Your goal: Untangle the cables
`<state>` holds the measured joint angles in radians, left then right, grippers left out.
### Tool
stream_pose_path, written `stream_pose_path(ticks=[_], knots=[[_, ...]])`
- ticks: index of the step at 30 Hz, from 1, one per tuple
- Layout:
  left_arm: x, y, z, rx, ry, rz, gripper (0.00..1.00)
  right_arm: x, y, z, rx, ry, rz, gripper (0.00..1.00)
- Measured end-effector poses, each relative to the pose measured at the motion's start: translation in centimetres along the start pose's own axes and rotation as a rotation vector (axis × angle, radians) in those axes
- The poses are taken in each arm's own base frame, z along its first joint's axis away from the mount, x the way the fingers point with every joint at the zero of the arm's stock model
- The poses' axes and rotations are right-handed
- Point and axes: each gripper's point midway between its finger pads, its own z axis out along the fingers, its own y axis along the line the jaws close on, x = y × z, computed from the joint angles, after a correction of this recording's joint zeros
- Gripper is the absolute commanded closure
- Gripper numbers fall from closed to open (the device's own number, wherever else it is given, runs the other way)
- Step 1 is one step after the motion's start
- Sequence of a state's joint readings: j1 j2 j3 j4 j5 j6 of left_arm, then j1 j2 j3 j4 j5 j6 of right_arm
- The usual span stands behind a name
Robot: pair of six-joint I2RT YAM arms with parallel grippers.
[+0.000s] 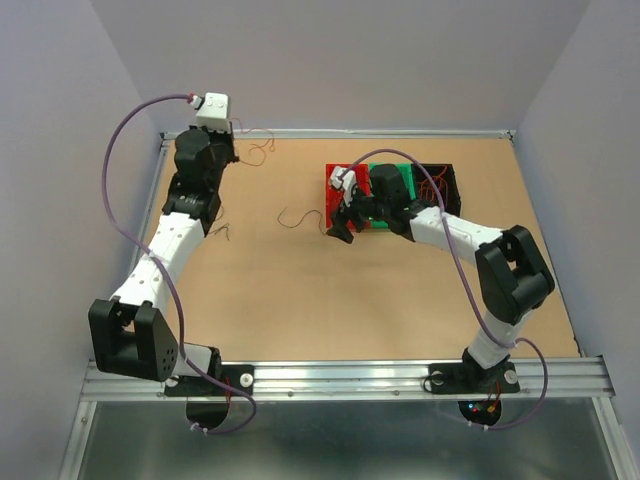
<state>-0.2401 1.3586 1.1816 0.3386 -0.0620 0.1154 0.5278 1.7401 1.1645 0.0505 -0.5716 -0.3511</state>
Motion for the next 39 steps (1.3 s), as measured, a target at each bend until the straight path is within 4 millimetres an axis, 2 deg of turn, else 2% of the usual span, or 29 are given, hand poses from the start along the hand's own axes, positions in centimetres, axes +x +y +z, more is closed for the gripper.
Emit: stream_pose_path(ticks=[3,5,10,13,15,19,25,33,39], knots=[[3.5,4.8,-0.9,-0.105,0.11,0.074,1.0,0.9,0.6,1.1,-0.001,0.052,-0.018,0.16],[6.2,6.4,-1.8,-0.14,0.203,0.131,1.0,1.1,0.6,1.8,0.003,0.076,-0.027,0.14],[11.7,6.8,-4.3,-0.137,0.373,0.232,1.0,0.9,0.2,3.0,0.048,0.118,-0.068,0.06],[13.7,7.3,-6.0,-0.151,0.426,0.253,1.0,0.7,0.8,5.1,0.072,0.158,-0.126,0.05],[14.1,7.4,-6.7,-0.157,0.427,0.25,1.0,0.7,1.4,6.8,0.077,0.177,-0.16,0.05],[13.4,7.4,-7.5,-0.171,0.367,0.225,1.0,2.2,2.2,9.4,0.084,0.244,-0.209,0.03],[13.1,7.5,-9.4,-0.193,0.259,0.207,1.0,5.2,1.1,11.0,0.101,0.337,-0.217,0.03],[12.1,7.6,-9.6,-0.202,0.177,0.214,1.0,4.8,-0.3,12.5,0.143,0.335,-0.228,0.03],[14.4,6.9,-10.0,-0.138,0.187,0.254,1.0,4.2,-0.7,13.5,0.156,0.325,-0.251,0.03]])
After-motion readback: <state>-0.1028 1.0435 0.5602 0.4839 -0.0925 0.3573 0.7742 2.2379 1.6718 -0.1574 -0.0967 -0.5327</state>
